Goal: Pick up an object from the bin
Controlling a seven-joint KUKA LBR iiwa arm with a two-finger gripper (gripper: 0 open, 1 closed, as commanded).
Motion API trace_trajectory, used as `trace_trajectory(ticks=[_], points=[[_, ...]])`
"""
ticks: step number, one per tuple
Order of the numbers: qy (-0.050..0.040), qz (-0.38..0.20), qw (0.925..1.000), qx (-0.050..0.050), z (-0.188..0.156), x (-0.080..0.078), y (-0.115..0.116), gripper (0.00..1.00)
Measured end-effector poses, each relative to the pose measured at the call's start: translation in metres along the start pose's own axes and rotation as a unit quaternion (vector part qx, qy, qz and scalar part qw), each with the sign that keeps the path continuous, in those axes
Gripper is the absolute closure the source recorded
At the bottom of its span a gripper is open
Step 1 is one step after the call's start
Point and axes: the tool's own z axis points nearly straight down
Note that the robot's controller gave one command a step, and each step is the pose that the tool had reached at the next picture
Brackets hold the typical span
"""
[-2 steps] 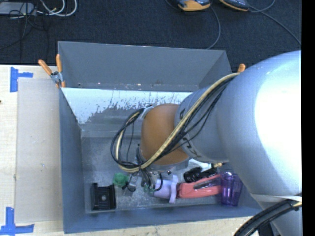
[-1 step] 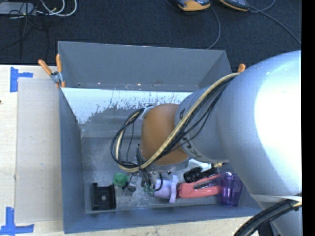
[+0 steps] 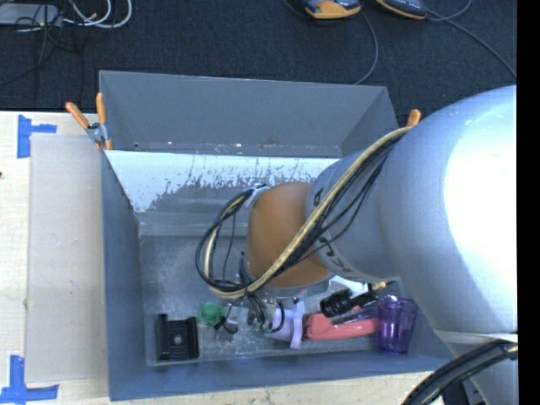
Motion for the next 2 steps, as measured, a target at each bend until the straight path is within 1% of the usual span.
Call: trace_trajectory(ticks=[1, 2], points=[[0.0001, 0.002, 1.0000, 0.000, -0.0018, -0.0011, -0.0001, 1.00], [0.0013, 0.003, 1.0000, 0.001, -0.0007, 0.0039, -0.0038, 1.00]])
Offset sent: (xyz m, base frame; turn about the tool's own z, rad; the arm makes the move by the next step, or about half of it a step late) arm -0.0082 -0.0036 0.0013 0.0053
